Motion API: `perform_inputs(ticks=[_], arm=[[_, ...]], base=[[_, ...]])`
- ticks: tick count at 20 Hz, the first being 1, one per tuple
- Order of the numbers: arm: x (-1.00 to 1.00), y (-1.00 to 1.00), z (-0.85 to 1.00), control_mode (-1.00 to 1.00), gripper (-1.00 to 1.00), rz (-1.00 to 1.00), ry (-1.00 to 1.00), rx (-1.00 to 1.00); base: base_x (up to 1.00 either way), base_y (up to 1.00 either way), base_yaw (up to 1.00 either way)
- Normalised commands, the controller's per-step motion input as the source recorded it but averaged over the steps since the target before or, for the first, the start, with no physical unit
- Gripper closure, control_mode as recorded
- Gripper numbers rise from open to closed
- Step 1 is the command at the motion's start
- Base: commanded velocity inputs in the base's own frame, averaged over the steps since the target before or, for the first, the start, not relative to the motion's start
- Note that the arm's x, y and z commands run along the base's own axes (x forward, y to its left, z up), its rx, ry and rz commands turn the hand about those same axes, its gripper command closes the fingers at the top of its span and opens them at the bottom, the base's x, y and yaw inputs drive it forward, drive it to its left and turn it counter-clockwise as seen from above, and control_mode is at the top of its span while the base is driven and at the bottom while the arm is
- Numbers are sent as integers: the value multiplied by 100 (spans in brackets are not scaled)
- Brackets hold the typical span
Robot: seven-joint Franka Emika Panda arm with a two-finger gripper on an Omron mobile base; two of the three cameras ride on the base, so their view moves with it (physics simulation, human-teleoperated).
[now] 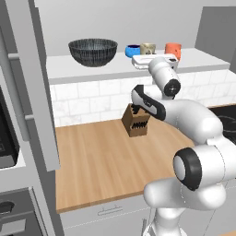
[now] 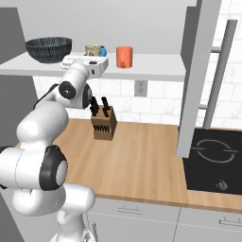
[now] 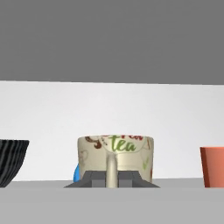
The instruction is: Gather all objects into one cabinet and sort the glasses and bowls to opposite sides.
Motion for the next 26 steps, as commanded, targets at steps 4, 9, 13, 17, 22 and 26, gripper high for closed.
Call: perform_inputs(ticks=[4,9,13,17,22,26], arm=[[0,0,0,-100,100,0,0,0],[0,0,0,-100,100,0,0,0],[0,0,0,-100,-100,0,0,0],[0,0,0,-100,-100,0,0,0],[-21,-7,0,-100,-100,0,1,0],[-100,-37,3,-100,-100,0,-3,2]], base=[[0,0,0],[0,0,0],[0,0,0],[0,0,0],[0,0,0],[0,0,0]])
